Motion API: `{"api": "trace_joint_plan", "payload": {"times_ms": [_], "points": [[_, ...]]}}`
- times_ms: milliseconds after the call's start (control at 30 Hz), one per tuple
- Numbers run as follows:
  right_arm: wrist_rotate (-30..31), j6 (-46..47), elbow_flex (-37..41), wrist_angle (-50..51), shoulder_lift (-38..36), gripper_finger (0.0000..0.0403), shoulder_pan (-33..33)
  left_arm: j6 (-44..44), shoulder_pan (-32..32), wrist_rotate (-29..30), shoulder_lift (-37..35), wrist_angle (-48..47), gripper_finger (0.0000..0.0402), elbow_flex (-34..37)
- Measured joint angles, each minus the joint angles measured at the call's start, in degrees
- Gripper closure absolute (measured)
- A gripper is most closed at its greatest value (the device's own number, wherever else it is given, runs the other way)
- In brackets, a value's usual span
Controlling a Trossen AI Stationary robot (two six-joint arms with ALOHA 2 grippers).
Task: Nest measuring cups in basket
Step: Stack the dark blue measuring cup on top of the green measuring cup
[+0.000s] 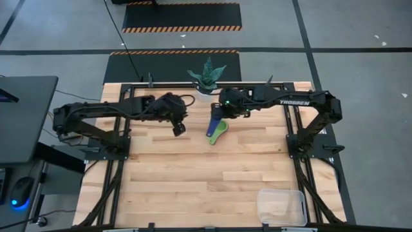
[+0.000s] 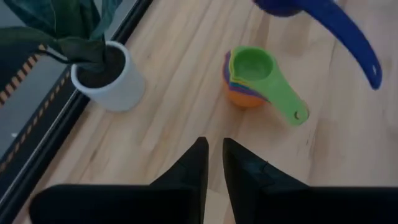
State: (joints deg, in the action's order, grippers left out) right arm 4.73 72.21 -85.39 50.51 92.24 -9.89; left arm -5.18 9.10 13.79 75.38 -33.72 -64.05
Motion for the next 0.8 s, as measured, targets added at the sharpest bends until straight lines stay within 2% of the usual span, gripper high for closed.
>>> {"api": "trace_joint_plan", "payload": {"times_ms": [200, 367, 633, 800], "points": [[1.6, 4.9, 0.0, -2.4, 3.5, 0.0392, 0.0, 2.0, 0.0, 1.0, 0.2, -3.1, 0.0347, 0.0], [2.9, 10.2, 0.0, -0.6, 5.9, 0.0392, 0.0, 3.5, -0.3, 2.3, -0.1, -4.1, 0.0347, 0.1], [2.7, 13.0, 0.0, 3.4, 5.9, 0.0392, 0.0, 6.3, -0.3, 2.7, -0.1, -4.3, 0.0347, 0.0], [-2.2, 14.0, 0.0, 3.2, 6.1, 0.039, 0.3, 6.4, -0.3, 2.7, -0.1, -4.8, 0.0347, 0.0]]}}
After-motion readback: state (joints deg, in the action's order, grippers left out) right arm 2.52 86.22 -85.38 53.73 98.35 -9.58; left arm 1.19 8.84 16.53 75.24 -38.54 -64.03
